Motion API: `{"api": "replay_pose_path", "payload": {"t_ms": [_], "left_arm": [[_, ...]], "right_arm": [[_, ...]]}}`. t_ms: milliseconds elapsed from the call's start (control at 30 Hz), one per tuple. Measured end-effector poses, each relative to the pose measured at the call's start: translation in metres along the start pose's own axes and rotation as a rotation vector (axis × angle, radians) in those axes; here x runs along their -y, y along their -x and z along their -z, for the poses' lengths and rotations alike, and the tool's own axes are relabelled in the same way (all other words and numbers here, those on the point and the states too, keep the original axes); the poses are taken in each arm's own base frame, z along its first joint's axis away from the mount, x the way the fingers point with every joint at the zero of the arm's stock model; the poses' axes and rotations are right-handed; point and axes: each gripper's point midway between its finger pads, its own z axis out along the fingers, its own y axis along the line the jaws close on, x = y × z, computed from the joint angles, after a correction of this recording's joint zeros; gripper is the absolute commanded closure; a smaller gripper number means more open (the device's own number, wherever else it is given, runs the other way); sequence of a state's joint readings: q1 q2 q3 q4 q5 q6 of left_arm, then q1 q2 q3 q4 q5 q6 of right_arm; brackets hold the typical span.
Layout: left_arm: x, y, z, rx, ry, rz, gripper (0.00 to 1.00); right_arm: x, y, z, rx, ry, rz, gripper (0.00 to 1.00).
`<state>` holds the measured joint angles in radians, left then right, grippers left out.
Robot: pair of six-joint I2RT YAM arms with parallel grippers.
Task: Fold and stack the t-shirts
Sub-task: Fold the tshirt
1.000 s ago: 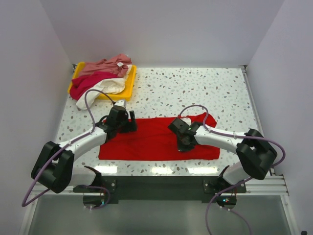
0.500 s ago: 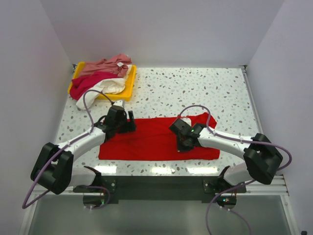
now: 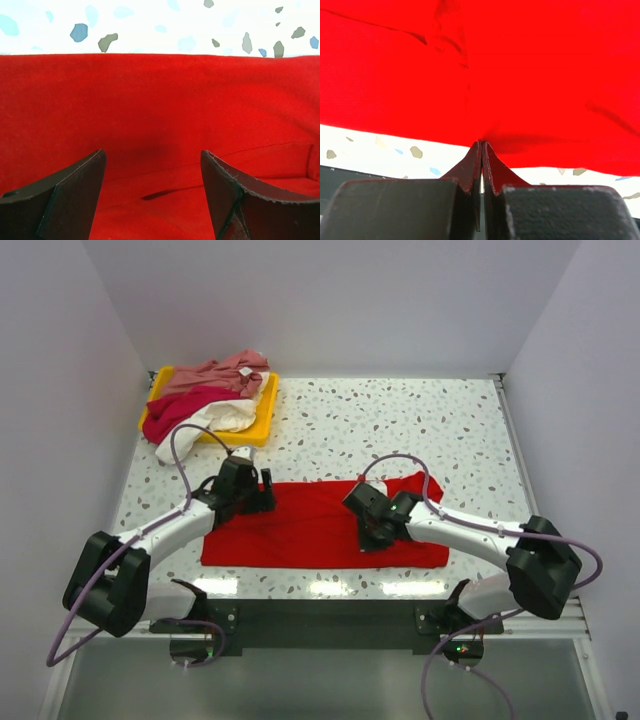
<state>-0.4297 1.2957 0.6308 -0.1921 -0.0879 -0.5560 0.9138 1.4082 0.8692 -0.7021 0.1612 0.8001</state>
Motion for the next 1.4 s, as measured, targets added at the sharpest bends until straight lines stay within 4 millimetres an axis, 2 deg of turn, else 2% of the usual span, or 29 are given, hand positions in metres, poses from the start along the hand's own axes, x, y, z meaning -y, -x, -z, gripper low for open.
{"api": "replay_pose_path", "payload": {"t_ms": [233, 400, 467, 500, 633, 667, 767, 833, 967, 1067, 1233, 1400], "left_arm": [[-0.003, 0.002, -0.001, 0.000, 0.004, 0.000, 0.19], [-0.004, 0.004, -0.002, -0.002, 0.008, -0.008, 0.19], [-0.005, 0.004, -0.002, -0.003, 0.010, -0.008, 0.19], [-0.006, 0.005, -0.002, -0.003, 0.010, -0.006, 0.19], [-0.007, 0.011, -0.002, 0.006, 0.013, 0.002, 0.18], [-0.006, 0.014, -0.003, 0.010, 0.013, 0.004, 0.18], [-0.005, 0.023, -0.006, 0.022, 0.016, 0.014, 0.18], [-0.010, 0.028, -0.011, 0.025, 0.029, 0.027, 0.18], [-0.032, 0.031, -0.021, 0.016, 0.081, 0.073, 0.18], [-0.047, 0.036, -0.024, 0.023, 0.110, 0.107, 0.18], [-0.067, 0.047, -0.026, 0.048, 0.133, 0.141, 0.18], [-0.079, 0.044, -0.030, 0.043, 0.145, 0.156, 0.18]], "right_arm": [[-0.003, 0.002, 0.015, 0.025, 0.037, -0.012, 1.00], [-0.003, -0.003, 0.017, 0.007, 0.039, -0.011, 1.00], [-0.002, -0.005, 0.017, -0.001, 0.037, -0.012, 0.83], [-0.002, -0.005, 0.017, -0.003, 0.036, -0.014, 0.64], [0.001, -0.005, 0.016, -0.004, 0.012, -0.006, 0.40], [0.002, -0.001, 0.016, 0.002, -0.006, -0.001, 0.39], [0.005, 0.021, 0.017, 0.031, -0.041, -0.007, 0.37], [0.013, 0.046, 0.017, 0.068, -0.054, -0.042, 0.37], [0.049, 0.100, 0.020, 0.150, -0.080, -0.168, 0.37], [0.083, 0.132, 0.021, 0.209, -0.105, -0.252, 0.37], [0.119, 0.162, 0.012, 0.233, -0.126, -0.325, 0.38], [0.147, 0.173, -0.011, 0.200, -0.139, -0.374, 0.41]]}}
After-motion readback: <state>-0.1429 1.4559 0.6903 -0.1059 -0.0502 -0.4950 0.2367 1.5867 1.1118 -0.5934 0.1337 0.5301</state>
